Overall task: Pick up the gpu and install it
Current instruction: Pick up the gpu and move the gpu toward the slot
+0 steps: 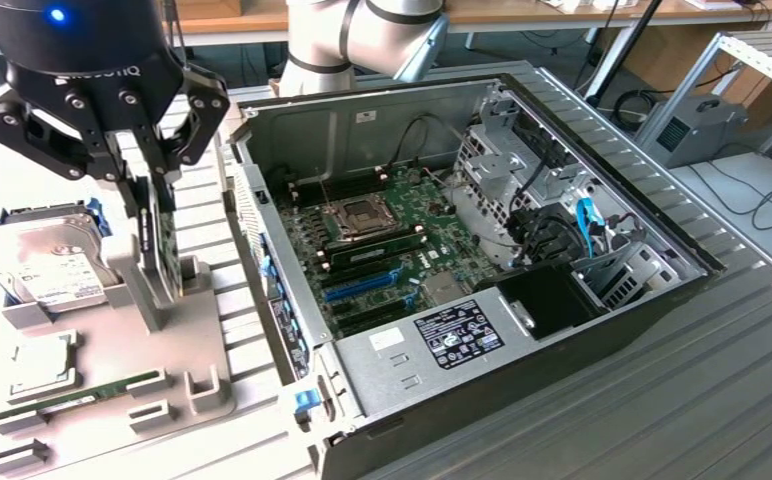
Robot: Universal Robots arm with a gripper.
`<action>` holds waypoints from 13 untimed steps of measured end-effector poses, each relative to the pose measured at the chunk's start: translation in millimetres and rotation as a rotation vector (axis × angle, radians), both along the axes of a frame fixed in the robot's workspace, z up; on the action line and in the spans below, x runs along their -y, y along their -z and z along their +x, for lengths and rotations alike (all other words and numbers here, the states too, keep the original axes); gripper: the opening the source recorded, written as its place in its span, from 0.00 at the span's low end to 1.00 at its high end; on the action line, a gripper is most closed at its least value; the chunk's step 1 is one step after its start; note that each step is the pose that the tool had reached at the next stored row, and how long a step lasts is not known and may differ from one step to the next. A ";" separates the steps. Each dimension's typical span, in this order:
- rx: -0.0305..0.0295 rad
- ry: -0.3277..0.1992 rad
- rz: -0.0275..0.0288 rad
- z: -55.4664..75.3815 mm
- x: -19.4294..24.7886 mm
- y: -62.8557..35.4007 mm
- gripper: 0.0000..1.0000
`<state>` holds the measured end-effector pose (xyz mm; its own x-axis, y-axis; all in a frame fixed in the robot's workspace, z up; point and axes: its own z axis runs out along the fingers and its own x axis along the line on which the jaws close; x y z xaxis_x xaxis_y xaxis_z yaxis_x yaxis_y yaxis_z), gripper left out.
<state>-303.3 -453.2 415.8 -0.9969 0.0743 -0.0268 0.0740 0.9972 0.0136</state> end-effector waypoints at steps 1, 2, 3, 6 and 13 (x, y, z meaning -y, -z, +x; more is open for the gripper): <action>0.0000 0.000 0.0000 0.0 0.0 -0.4 0.26; 0.0000 0.000 0.0000 0.0 0.0 -0.8 0.26; 0.0000 0.000 0.0000 0.0 0.0 -1.2 0.26; 0.0000 0.000 0.0000 0.0 0.0 -2.8 0.26; -0.0001 0.000 0.0000 0.0 0.0 -8.0 0.26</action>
